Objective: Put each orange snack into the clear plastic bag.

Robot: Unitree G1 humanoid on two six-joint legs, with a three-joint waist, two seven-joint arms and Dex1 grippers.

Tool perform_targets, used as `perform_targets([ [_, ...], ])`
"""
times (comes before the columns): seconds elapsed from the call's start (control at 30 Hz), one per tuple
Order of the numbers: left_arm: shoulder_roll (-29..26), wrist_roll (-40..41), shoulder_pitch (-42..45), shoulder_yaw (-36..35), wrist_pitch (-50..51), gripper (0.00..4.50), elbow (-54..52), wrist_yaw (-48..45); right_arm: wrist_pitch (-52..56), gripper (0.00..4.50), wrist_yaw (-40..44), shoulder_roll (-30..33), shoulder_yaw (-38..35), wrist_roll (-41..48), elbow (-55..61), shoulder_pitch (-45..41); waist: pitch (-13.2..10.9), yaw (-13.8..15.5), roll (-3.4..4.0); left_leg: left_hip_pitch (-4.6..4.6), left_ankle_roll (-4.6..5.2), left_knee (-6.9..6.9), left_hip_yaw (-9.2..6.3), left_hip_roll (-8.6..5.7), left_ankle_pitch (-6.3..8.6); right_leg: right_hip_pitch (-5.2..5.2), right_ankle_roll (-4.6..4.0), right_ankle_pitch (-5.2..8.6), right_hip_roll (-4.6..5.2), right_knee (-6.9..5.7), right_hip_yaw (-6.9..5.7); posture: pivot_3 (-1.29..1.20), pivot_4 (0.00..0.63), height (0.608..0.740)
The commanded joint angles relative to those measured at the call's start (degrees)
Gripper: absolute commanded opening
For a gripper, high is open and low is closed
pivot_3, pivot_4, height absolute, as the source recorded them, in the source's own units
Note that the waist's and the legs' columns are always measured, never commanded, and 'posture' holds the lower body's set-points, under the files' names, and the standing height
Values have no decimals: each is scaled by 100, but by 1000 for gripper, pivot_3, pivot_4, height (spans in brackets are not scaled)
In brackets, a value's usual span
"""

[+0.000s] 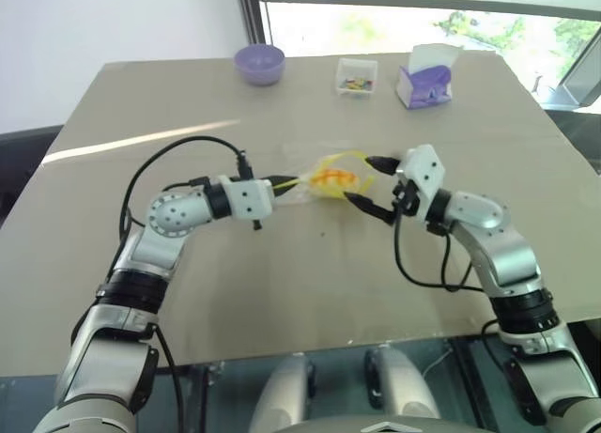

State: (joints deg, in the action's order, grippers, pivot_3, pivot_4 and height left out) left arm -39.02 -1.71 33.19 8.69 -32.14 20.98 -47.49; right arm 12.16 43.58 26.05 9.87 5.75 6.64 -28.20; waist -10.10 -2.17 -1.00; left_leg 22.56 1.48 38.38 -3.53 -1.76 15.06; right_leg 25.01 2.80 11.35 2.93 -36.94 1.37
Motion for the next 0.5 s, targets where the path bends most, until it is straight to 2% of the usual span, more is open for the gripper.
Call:
perform_targets([
  [0.03,-17,211,52,-213,87,0,-125,-13,-1066,3930,-362,267,339,-1008,-555,-91,1,-7,-1,-1,0,0,2,0,0,0,0,0,-1,-1,1,0,150,740],
  [0.17,-32,253,-25,-227,126,0,-229,-36,-1839,3930,-847,316,711,-1898,-1544,-421,0,-12,-1,-4,-1,0,8,1,-1,1,0,0,-2,-5,5,0,150,740],
  [0.3,-44,285,-149,-244,186,0,-400,-39,-2301,3930,-1460,67,892,-2434,-2658,-952,0,-18,-1,-3,-1,0,19,1,-1,8,-1,0,-2,-7,19,0,150,740],
  [0.5,-57,284,-425,-310,329,0,-739,-2,-2891,3930,-2024,-302,873,-2601,-3624,-1450,1,-7,-1,2,-2,-4,15,2,-1,11,-1,0,0,-3,18,0,150,740],
])
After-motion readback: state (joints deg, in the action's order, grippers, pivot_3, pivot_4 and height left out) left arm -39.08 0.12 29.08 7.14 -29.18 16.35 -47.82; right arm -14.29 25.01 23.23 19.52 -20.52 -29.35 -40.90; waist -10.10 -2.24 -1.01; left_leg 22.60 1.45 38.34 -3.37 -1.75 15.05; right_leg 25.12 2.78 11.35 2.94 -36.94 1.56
